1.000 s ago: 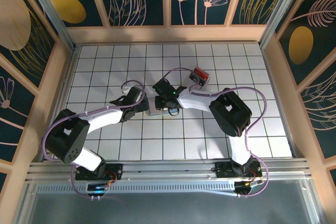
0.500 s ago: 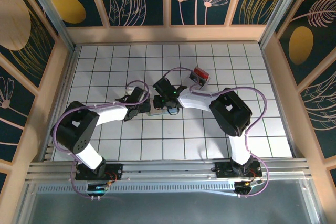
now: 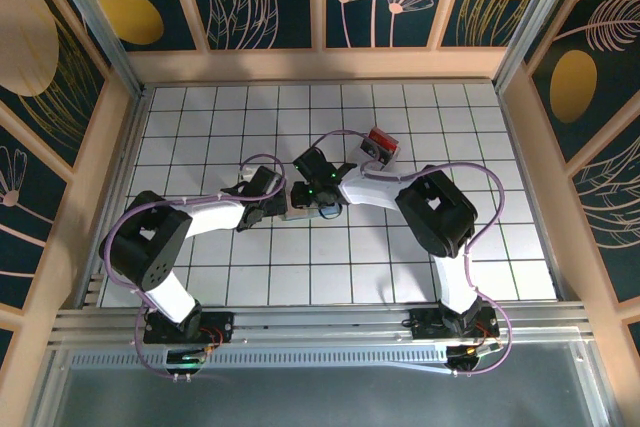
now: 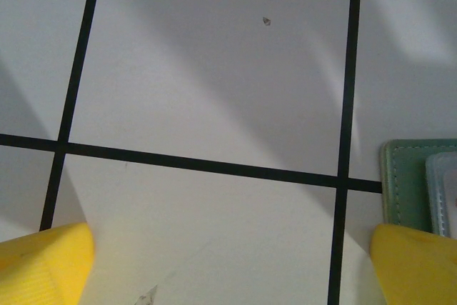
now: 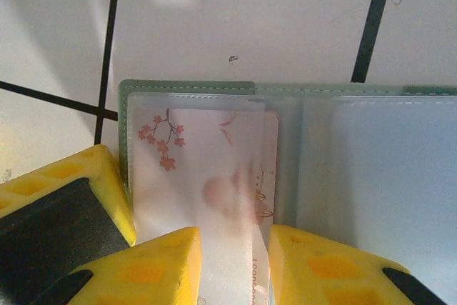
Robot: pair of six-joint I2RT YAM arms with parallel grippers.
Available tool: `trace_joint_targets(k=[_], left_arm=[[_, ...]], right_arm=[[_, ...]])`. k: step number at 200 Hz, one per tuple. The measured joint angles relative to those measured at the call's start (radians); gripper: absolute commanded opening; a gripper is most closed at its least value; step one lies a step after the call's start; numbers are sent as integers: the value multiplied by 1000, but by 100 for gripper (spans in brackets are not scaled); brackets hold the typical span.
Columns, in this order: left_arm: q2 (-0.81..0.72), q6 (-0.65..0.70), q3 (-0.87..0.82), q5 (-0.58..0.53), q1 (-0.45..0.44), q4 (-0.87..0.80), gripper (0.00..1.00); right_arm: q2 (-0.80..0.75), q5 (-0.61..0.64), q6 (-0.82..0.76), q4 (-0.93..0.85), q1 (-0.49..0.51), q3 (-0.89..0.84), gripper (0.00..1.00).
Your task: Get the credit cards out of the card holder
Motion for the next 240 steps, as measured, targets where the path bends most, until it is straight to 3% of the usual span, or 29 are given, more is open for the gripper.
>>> trace_joint_targets(k=[120,240], left_arm=[[0,-1,0,-11,-1,0,99],[10,0,9,-11,-3,-4,99]], right_arm=[[0,58,10,-38,3,11,37],[-39,-166,37,172,-65,-115,30]])
